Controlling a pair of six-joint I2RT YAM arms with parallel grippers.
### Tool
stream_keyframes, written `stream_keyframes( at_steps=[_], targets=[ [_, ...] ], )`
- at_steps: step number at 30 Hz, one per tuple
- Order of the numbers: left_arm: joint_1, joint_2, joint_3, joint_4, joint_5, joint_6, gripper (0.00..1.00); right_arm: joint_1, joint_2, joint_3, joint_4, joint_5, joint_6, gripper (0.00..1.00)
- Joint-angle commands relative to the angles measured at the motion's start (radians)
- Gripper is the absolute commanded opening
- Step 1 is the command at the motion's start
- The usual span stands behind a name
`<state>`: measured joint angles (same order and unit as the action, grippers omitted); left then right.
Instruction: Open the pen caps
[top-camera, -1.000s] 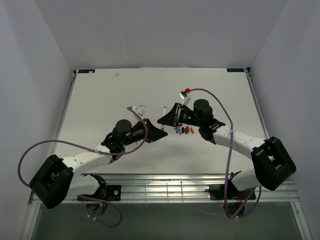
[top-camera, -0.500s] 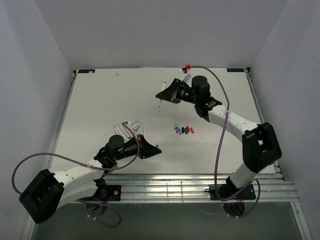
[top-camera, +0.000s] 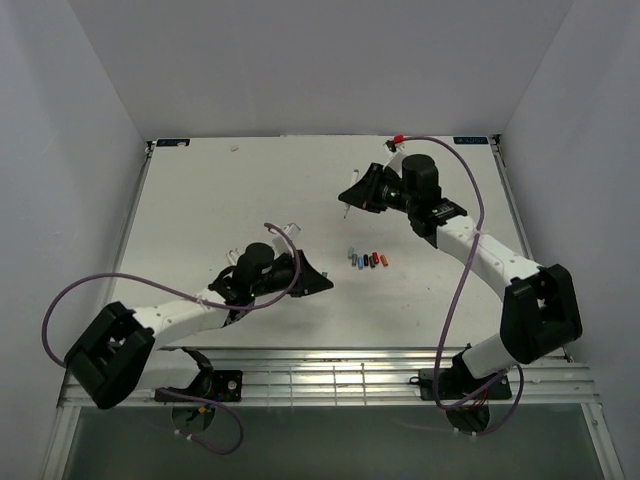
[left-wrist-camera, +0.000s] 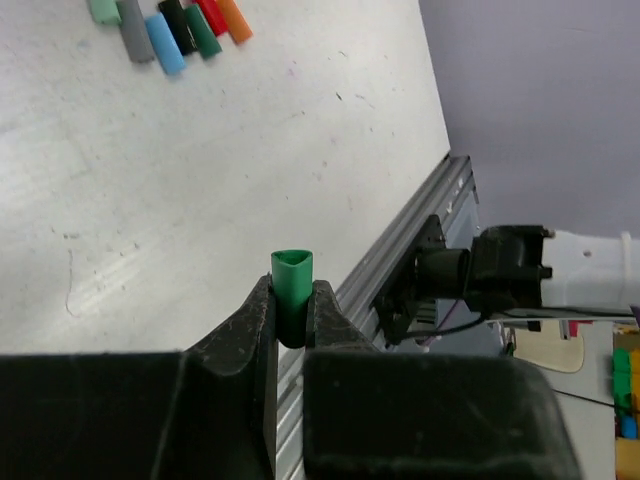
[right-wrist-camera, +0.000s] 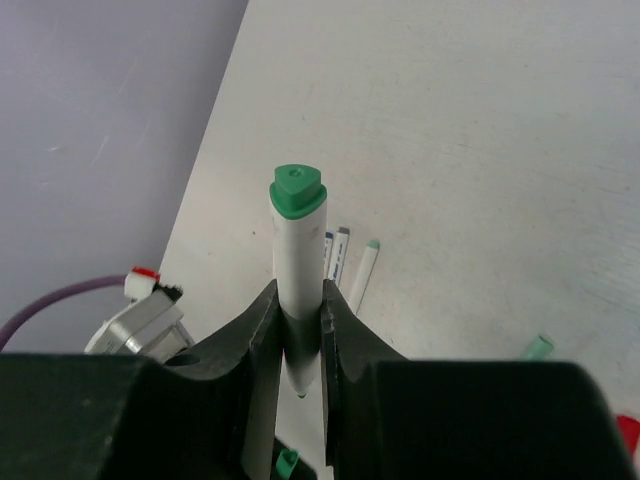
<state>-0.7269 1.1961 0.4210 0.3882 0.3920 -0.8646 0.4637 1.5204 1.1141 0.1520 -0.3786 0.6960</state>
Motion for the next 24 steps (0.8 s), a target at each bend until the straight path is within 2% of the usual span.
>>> stream_keyframes(
  at_steps=[1,9,18,21,24],
  targets=[
    [0.001,0.129,0.134,-0.101,-0.079,0.062,0.0,-0.034,-0.161,-0.049,-0.066,0.06,-0.108,0.08],
    [0.009,0.449,0.375,-0.181,-0.104,0.145,0.02,-0.175,-0.31,-0.175,-0.103,0.0,-0.145,0.08],
    [0.073,0.579,0.481,-0.219,-0.067,0.161,0.03,-0.255,-0.353,-0.266,-0.098,-0.037,-0.164,0.08],
    [0.087,0.615,0.512,-0.219,-0.038,0.171,0.05,-0.264,-0.35,-0.273,-0.097,-0.042,-0.165,0.08],
    [0.093,0.655,0.544,-0.222,-0.009,0.17,0.13,-0.269,-0.344,-0.283,-0.097,-0.046,-0.168,0.08]
  ],
)
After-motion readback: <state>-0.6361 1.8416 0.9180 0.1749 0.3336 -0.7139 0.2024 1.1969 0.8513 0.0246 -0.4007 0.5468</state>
